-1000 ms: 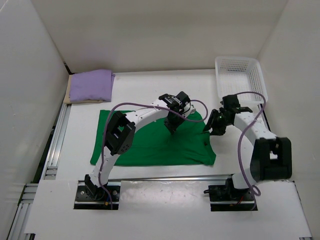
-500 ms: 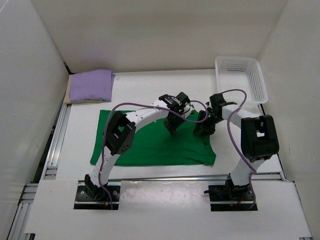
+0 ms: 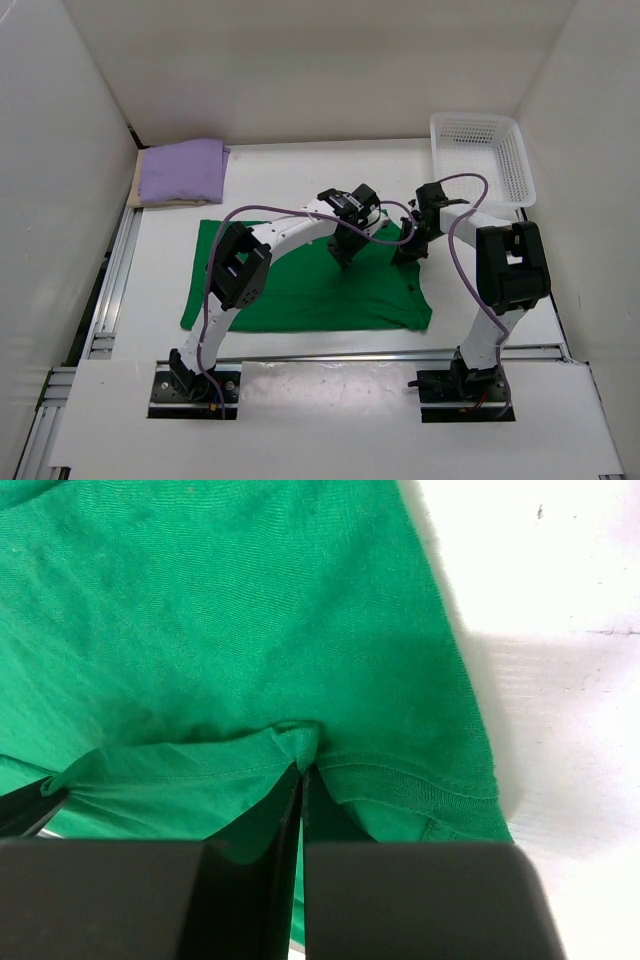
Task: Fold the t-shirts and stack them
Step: Fold the flattened tshirt in 1/3 of the way
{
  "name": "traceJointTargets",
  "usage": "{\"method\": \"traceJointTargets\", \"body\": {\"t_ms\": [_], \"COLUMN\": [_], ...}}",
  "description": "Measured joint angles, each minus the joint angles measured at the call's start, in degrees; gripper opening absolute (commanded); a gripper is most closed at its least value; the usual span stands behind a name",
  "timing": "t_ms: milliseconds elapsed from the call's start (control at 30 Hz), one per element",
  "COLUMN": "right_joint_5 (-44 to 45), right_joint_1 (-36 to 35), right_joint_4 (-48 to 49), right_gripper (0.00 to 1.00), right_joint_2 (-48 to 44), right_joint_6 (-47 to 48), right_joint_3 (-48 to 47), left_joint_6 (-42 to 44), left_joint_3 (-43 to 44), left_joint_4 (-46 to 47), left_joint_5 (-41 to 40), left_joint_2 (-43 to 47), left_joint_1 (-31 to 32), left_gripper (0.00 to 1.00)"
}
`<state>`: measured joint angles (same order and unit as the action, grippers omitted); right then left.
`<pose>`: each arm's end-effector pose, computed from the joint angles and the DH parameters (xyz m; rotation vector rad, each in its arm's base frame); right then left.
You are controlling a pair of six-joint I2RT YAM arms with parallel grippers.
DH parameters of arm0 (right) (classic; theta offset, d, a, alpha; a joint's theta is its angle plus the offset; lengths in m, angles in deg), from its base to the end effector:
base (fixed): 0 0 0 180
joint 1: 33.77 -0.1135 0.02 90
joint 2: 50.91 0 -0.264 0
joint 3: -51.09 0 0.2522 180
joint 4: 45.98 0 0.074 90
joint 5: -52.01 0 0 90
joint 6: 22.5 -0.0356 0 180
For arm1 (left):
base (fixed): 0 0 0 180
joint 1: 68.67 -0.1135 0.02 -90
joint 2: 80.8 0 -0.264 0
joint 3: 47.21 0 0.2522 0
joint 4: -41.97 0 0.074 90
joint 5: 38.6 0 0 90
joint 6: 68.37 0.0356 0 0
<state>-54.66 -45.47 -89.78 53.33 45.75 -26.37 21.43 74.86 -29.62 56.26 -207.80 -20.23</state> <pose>0.3368 0.0802 0.1538 0.1786 2.8473 0.5406 0.3000 -0.3430 0.1962 1.2195 2.6874 -0.2578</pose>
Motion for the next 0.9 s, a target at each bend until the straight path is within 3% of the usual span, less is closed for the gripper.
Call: {"method": "traceJointTargets", "body": {"t_ms": [333,700,900], "right_joint_5": [0.9,1.5,2.6], "right_joint_1": [-0.4,-0.7,-0.7], "right_joint_4": [0.0,-0.1,-0.6], "right_gripper": [0.0,0.0,0.12], "right_joint_2": [-4.6,-0.8,0.8], "right_joint_6": [-0.1,0.8,1.3], "right_joint_3": [-3.1,-6.4,-7.1], "left_joint_6": [0.0,0.0,0.1], "left_joint_3": [0.0,-1.1,-1.1], "left_joint_4": [0.6,1.9,2.4], "left_joint_5": [-3.4,-5.2,-8.9], "left_joint_2": [0.0,-0.1,-0.2], "left_joint_1": [-0.8,-1.0,-0.9], "left_gripper": [0.1,0.13,0.22]}}
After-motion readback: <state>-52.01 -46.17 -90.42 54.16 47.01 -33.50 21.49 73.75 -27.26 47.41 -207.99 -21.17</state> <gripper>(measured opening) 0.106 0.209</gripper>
